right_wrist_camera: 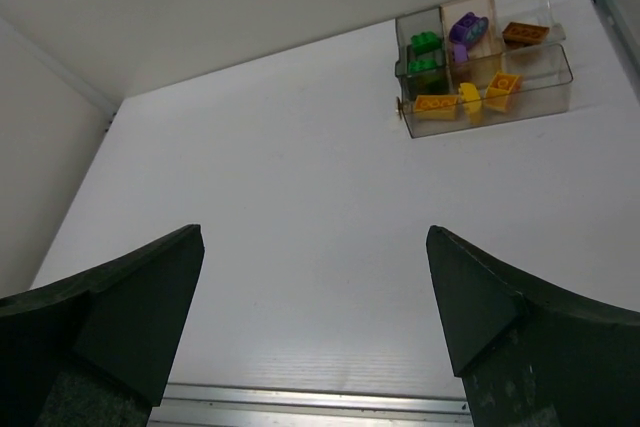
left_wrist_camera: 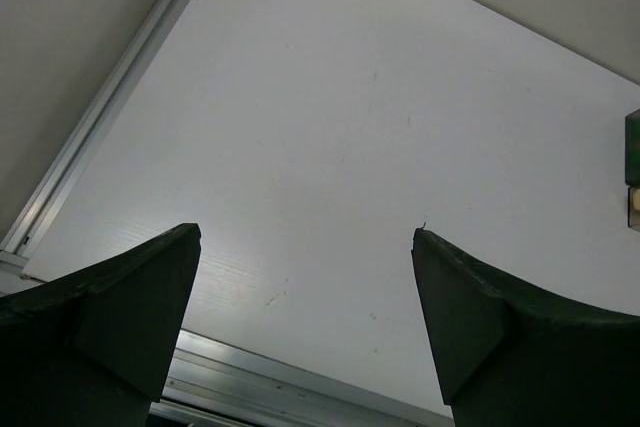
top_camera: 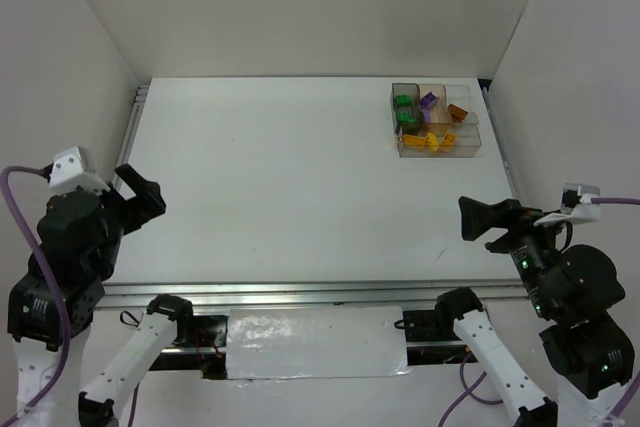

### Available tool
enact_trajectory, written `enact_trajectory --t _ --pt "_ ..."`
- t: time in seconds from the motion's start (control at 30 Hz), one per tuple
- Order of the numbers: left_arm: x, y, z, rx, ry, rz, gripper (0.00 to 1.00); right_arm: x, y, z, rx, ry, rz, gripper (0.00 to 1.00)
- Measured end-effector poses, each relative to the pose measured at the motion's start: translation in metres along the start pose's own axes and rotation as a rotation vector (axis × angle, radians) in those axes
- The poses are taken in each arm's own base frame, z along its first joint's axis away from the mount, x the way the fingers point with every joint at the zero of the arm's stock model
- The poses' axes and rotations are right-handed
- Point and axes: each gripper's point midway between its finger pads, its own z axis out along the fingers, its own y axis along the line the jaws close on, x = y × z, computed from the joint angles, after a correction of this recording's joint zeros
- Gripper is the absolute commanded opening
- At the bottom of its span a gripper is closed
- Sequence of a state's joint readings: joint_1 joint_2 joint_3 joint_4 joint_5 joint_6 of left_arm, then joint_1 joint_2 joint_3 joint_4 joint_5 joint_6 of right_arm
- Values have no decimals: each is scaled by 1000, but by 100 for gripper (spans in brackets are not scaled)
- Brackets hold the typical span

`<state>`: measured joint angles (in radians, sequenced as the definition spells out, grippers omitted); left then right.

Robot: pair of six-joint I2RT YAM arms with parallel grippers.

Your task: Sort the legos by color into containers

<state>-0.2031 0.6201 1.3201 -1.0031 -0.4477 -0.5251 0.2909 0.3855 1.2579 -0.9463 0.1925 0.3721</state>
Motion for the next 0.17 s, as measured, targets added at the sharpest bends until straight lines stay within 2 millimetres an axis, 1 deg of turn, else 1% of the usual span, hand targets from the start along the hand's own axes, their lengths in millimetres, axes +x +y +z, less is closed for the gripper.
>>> enact_trajectory --t 0.07,0.17 --pt "1 5 -6 -5 -8 -3 99 2 -4 -4 15 -2 -4 100" --pt "4 10 -9 -20 -3 2 100 4 -6 -5 20 3 -7 100"
